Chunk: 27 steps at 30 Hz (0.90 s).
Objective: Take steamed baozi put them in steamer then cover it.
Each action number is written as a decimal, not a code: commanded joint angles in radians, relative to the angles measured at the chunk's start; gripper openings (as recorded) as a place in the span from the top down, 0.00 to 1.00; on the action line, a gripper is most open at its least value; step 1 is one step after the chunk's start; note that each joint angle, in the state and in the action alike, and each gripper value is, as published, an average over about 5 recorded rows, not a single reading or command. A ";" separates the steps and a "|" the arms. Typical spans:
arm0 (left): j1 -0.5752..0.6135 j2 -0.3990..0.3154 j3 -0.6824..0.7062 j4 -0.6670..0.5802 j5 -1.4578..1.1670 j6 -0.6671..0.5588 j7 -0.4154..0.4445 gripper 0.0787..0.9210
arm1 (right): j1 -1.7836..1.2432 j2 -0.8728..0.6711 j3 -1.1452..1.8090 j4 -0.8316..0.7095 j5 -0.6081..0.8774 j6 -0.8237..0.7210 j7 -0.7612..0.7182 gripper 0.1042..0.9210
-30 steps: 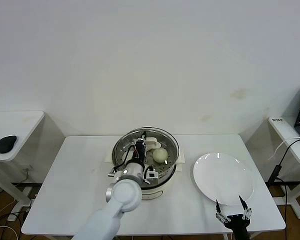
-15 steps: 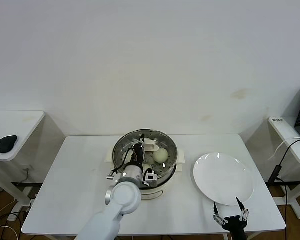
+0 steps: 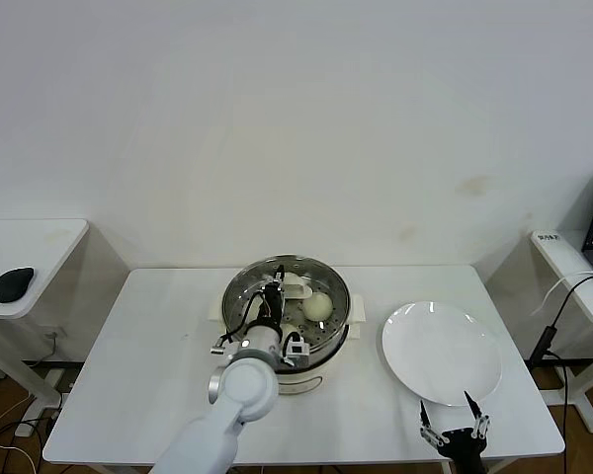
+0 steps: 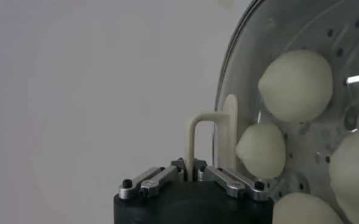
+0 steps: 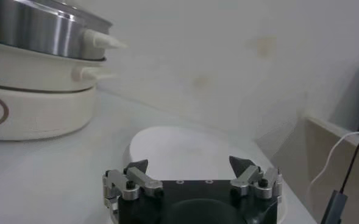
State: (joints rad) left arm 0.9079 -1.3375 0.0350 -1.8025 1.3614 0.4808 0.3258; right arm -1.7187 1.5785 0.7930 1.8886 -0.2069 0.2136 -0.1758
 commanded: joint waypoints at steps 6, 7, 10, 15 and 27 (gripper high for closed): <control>0.038 0.001 -0.007 -0.042 -0.020 0.000 -0.032 0.74 | 0.001 0.000 -0.010 -0.004 -0.008 0.002 0.000 0.12; 0.048 0.005 -0.009 -0.056 -0.022 0.000 -0.034 0.71 | 0.001 0.000 -0.010 -0.005 -0.009 0.002 0.000 0.12; 0.091 0.029 -0.015 -0.114 -0.035 0.000 -0.041 0.60 | 0.001 0.000 -0.011 -0.006 -0.011 0.003 0.000 0.12; 0.191 0.107 -0.045 -0.254 -0.128 -0.006 -0.084 0.42 | 0.001 0.000 -0.013 -0.006 -0.012 0.003 0.000 0.12; 0.603 0.277 -0.434 -0.553 -0.965 -0.251 -0.389 0.12 | -0.006 -0.001 -0.017 -0.002 -0.011 0.006 -0.002 0.12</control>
State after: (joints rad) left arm 1.1584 -1.1924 -0.0871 -2.1064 1.0795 0.4439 0.1761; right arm -1.7226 1.5781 0.7801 1.8813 -0.2187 0.2183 -0.1767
